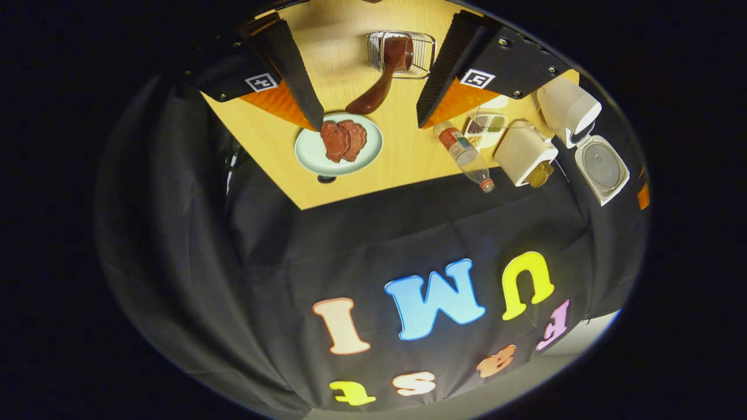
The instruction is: Close the left gripper, press the button to open the rice cooker; take a wooden spoon from the chopstick holder with the right hand, scoop a spoonful of rice and pour it into the rice cooker, then put the wooden spoon back into the chopstick holder.
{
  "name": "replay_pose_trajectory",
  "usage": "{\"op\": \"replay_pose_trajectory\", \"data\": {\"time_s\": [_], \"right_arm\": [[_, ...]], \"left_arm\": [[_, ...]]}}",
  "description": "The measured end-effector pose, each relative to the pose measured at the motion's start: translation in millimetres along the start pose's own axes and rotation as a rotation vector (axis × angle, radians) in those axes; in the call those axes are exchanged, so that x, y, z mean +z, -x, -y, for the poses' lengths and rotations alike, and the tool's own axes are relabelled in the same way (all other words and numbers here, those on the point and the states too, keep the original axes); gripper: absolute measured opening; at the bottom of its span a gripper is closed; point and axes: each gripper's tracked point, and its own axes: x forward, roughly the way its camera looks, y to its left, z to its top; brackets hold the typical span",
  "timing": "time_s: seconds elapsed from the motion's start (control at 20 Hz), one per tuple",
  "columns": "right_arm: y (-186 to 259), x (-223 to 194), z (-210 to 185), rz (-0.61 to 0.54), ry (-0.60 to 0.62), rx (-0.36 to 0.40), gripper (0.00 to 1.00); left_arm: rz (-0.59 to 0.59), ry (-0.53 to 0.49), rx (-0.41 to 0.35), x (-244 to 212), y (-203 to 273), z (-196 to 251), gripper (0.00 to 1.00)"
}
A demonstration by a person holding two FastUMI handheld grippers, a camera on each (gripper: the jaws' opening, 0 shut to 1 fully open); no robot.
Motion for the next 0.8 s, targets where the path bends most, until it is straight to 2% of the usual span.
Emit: {"op": "replay_pose_trajectory", "data": {"time_s": [0.1,0.15,0.2,0.3,0.35,0.4,0.5,0.55,0.65,0.7,0.75,0.8], "right_arm": [[-17.0,-18.9,1.7,-0.061,-0.036,0.016,0.98],[-23.1,-25.3,1.1,-0.082,-0.055,0.023,0.93],[-29.0,-28.0,-0.5,-0.093,-0.071,0.037,0.96],[-35.7,-30.6,-0.1,-0.095,-0.068,0.05,0.93],[-44.4,-33.8,-0.8,-0.108,-0.072,0.066,0.82],[-48.8,-35.8,-5.4,-0.121,-0.093,0.083,0.8],[-47.5,-33.8,-9.3,-0.127,-0.123,0.093,0.65],[-46.9,-31.5,-10.5,-0.122,-0.14,0.094,0.37],[-40.0,-35.9,-22.4,-0.12,-0.156,0.117,0.21],[-37.4,-36.2,-27.2,-0.118,-0.167,0.103,0.2],[-35.4,-36.8,-27.1,-0.108,-0.172,0.083,0.07],[-36.5,-34.1,-29.5,-0.105,-0.163,0.068,0.07]], "left_arm": [[-0.014,-0.009,0.021,-0.8,0.9,1.4,0.98],[-0.021,-0.021,0.033,-2.3,2.1,1.7,0.98],[-0.028,-0.031,0.042,-4.1,3.6,2.3,0.98],[-0.031,-0.048,0.062,-4.0,6.8,3.5,0.98],[-0.033,-0.052,0.069,-4.5,8.2,3.3,0.94],[-0.04,-0.049,0.072,-7.1,10.6,4.4,0.98],[-0.049,-0.041,0.071,-9.9,12.9,1.9,0.94],[-0.049,-0.044,0.07,-8.7,12.2,-1.6,0.98],[-0.043,-0.054,0.066,-6.6,7.2,-12.2,0.98],[-0.044,-0.05,0.06,-7.3,6.4,-16.3,0.94],[-0.043,-0.046,0.053,-6.8,3.9,-21.0,0.98],[-0.041,-0.043,0.047,-7.1,3.2,-28.3,0.98]]}}
